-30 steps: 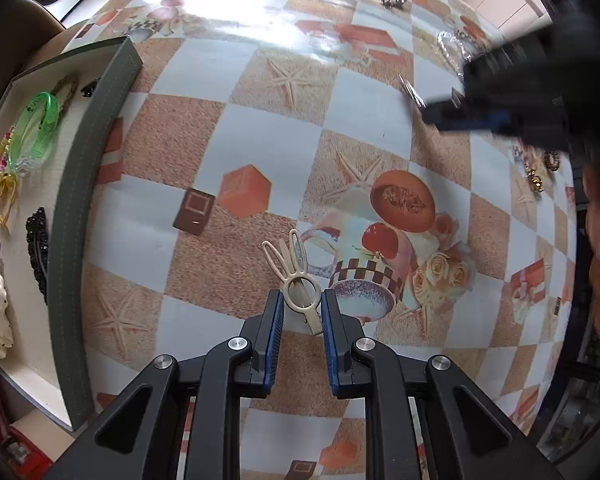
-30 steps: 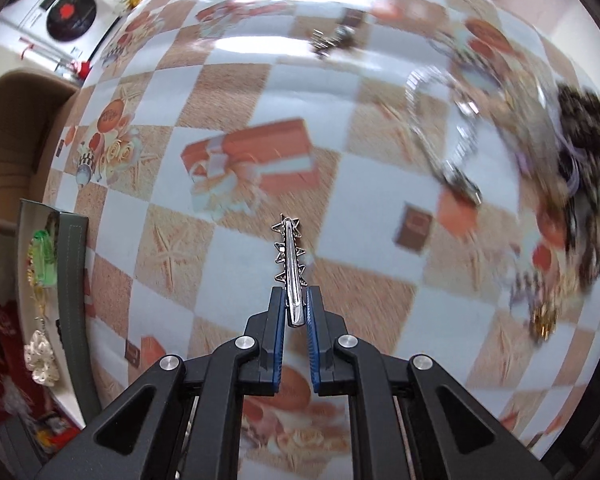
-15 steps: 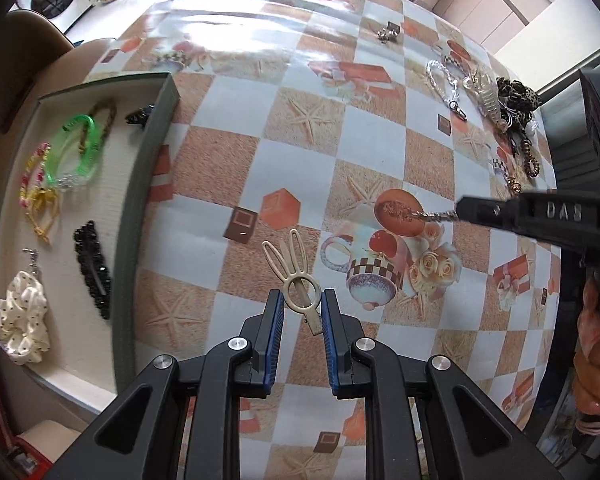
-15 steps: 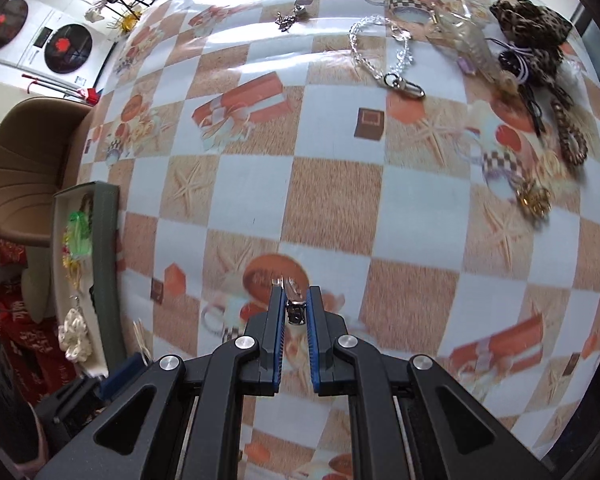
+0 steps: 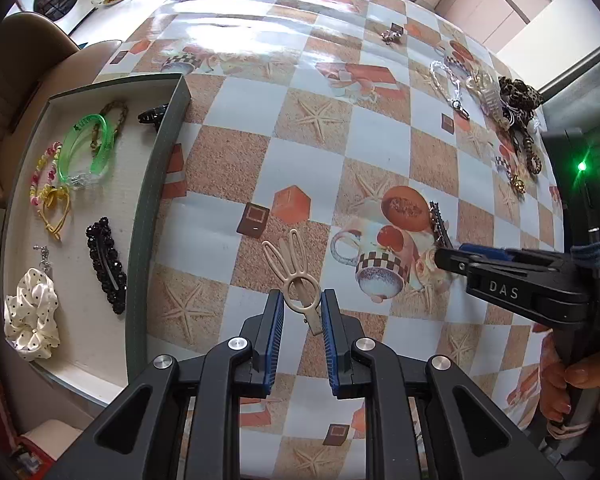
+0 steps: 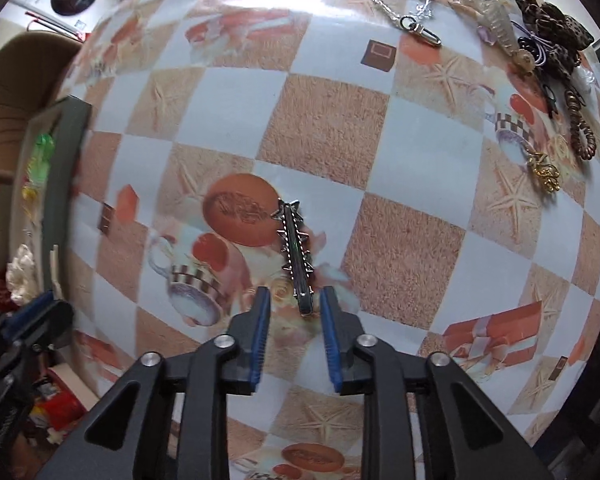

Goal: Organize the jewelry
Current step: 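Carry the bunny-ear clip with the left tool while the right tool carries the hair pin to the tray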

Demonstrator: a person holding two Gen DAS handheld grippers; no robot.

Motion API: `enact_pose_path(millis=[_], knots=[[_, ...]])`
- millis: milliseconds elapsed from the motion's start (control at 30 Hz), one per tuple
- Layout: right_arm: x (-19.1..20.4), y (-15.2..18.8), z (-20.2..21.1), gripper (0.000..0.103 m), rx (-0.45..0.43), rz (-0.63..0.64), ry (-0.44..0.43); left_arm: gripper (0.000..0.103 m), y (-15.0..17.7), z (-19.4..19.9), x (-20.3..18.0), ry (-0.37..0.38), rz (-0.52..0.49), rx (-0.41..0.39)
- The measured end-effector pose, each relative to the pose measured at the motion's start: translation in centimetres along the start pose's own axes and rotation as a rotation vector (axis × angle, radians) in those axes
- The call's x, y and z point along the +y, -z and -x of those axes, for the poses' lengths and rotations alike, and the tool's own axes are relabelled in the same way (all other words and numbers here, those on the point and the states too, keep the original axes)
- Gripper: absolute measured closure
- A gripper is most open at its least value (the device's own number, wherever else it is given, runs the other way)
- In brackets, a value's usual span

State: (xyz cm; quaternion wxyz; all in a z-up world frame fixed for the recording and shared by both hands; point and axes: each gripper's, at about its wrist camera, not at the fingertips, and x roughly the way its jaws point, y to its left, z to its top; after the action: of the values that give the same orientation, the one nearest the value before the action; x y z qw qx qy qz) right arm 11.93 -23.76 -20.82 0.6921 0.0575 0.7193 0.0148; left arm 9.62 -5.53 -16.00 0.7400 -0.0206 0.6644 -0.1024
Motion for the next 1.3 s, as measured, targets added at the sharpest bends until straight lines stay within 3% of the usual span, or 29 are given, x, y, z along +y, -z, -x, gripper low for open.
enact_pose_path(millis=[67, 200, 267, 300, 333, 500, 800, 1300], knots=[[0.1, -0.1, 0.0, 0.058, -0.012, 0.007, 0.014, 0.081, 0.0, -0.1, -0.1, -0.001, -0.003, 0.005], [0.4, -0.8, -0.6, 0.056, -0.022, 0.009, 0.053, 0.081, 0.0, -0.3, -0.4, -0.006, -0.020, 0.012], [0.8, -1.0, -0.7, 0.065, -0.035, 0.023, 0.087, 0.081, 0.0, -0.2, -0.7, -0.010, -0.031, 0.011], [1.0, -1.0, -0.7, 0.084, -0.037, 0.032, 0.108, 0.081, 0.0, -0.1, -0.7, -0.011, -0.036, 0.010], [0.9, -1.0, -0.7, 0.084, -0.036, 0.030, 0.108, 0.081, 0.0, 0.0, -0.8, -0.014, -0.042, 0.008], [-0.5, -0.1, 0.6, 0.085, -0.036, -0.048, -0.009, 0.081, -0.1, 0.6, -0.9, -0.021, -0.055, -0.006], [-1.5, 1.5, 3.5, 0.085, -0.058, -0.128, -0.110, 0.081, -0.4, 2.7, -1.1, -0.039, -0.093, -0.051], [0.9, 2.7, 6.2, 0.085, -0.093, -0.149, -0.151, 0.081, -0.3, 4.8, 1.2, -0.030, -0.117, -0.089]])
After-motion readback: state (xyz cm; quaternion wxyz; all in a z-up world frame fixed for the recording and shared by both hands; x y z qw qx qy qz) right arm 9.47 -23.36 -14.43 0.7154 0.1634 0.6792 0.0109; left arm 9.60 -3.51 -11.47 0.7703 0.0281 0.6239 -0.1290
